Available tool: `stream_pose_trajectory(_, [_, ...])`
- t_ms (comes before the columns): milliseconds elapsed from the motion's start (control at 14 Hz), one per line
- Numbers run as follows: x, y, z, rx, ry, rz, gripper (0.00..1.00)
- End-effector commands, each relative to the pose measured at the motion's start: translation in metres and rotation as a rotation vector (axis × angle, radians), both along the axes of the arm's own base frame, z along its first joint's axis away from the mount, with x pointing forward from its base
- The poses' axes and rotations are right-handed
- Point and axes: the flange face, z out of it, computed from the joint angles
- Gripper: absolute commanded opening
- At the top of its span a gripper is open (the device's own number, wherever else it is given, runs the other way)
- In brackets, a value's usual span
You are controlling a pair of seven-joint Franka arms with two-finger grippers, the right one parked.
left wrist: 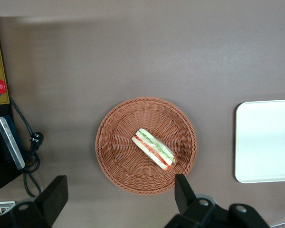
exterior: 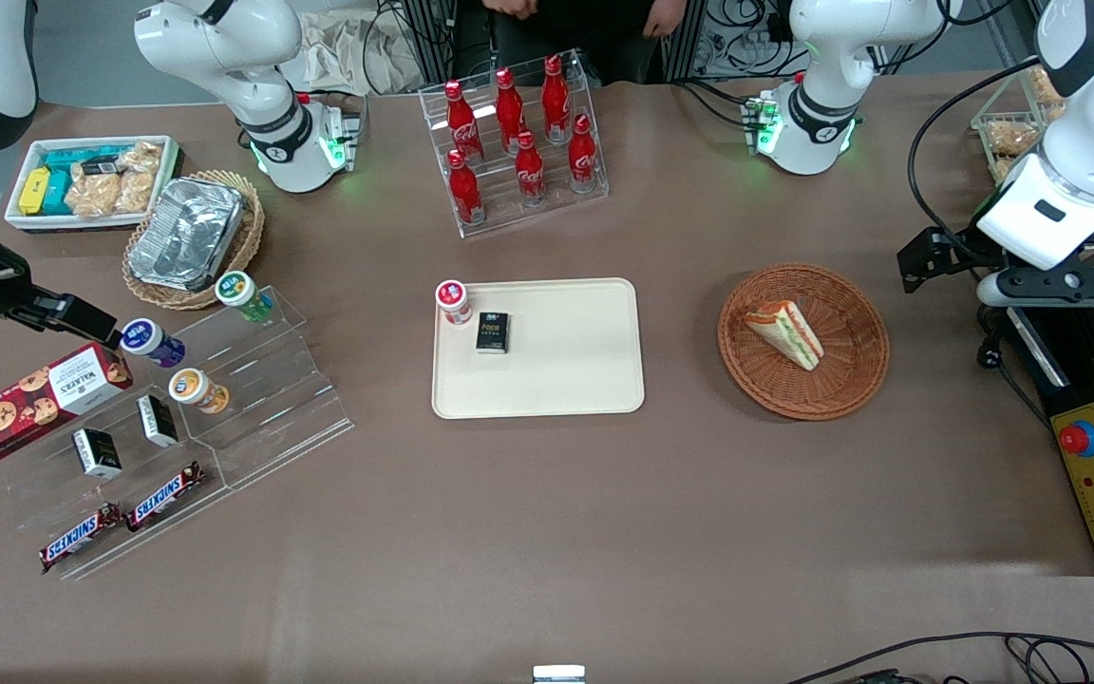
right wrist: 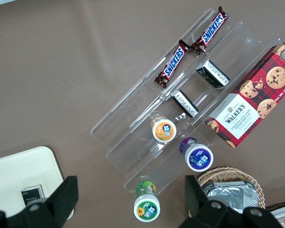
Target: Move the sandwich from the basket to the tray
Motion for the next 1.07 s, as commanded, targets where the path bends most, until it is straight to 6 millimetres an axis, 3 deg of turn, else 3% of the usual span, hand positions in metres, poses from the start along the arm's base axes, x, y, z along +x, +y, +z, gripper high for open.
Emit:
stream_pose_trajectory(0, [-0.004,0.0,0.001,-0.002,0.014,0.011,1.0])
stream_pose_trajectory(286, [-0.009,-0.002,0.008,-0.005,0.004,0.069,1.0])
stream_pose_trajectory(571, [-0.016,-0.009,0.013,-0.007,0.007,0.333,1.0])
stream_pose_trajectory(714, [-0.021,-0.022,0.012,-0.018,0.022,0.448,1.0])
stream_pose_trajectory(1000, [-0.022,-0.035,0.01,-0.101,0.077,0.842,1.0])
